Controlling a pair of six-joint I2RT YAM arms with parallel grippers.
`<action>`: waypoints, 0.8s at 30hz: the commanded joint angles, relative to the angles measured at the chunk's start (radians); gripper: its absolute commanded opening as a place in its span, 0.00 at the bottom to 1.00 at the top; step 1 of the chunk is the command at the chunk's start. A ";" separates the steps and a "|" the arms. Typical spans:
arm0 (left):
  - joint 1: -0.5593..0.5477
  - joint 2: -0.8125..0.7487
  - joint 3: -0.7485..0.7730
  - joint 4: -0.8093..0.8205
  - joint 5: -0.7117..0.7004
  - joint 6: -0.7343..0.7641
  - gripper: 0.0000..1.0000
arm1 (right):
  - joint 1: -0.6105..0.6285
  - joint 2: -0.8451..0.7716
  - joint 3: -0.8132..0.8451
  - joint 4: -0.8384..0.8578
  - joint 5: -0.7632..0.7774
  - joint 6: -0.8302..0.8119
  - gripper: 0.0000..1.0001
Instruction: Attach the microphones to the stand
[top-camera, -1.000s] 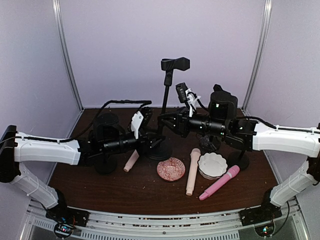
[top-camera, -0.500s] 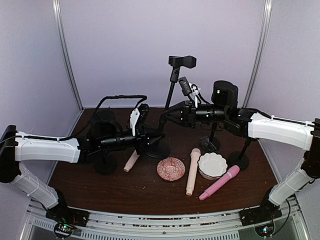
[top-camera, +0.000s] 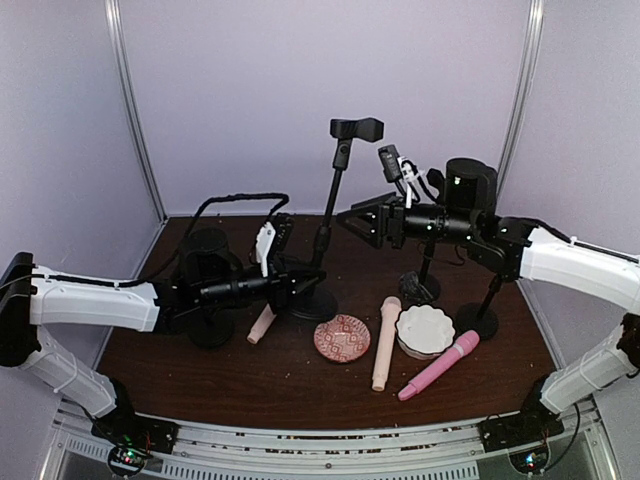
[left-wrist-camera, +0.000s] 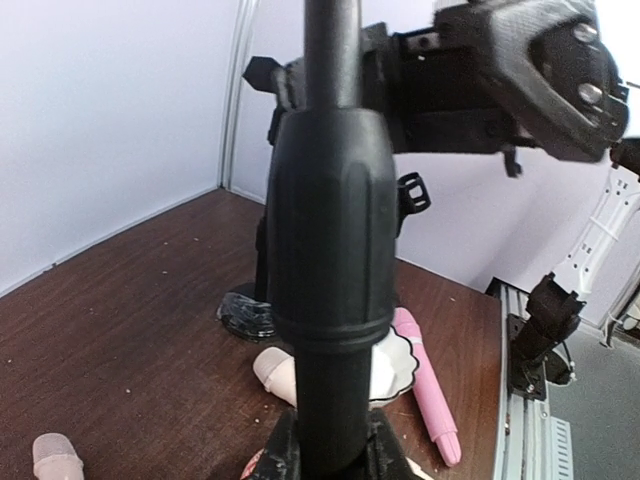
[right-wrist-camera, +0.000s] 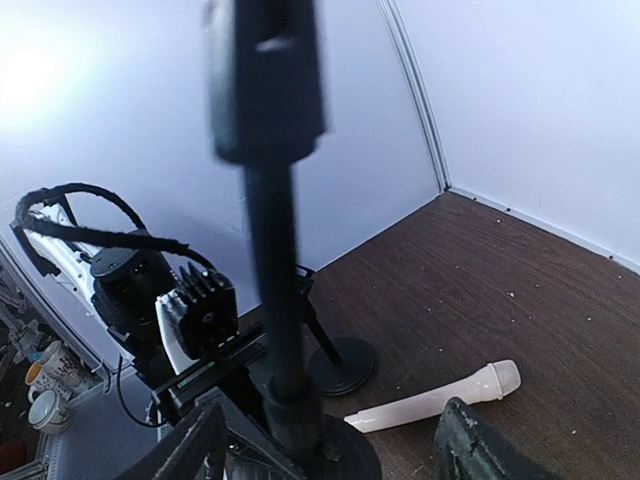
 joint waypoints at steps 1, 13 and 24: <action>0.000 -0.042 0.005 0.138 -0.108 -0.014 0.00 | 0.081 -0.007 0.005 -0.051 0.268 0.066 0.74; -0.001 -0.047 0.005 0.135 -0.133 -0.005 0.00 | 0.112 0.110 0.126 -0.060 0.288 0.130 0.69; -0.001 -0.045 0.007 0.144 -0.138 -0.010 0.00 | 0.123 0.140 0.141 -0.050 0.178 0.126 0.67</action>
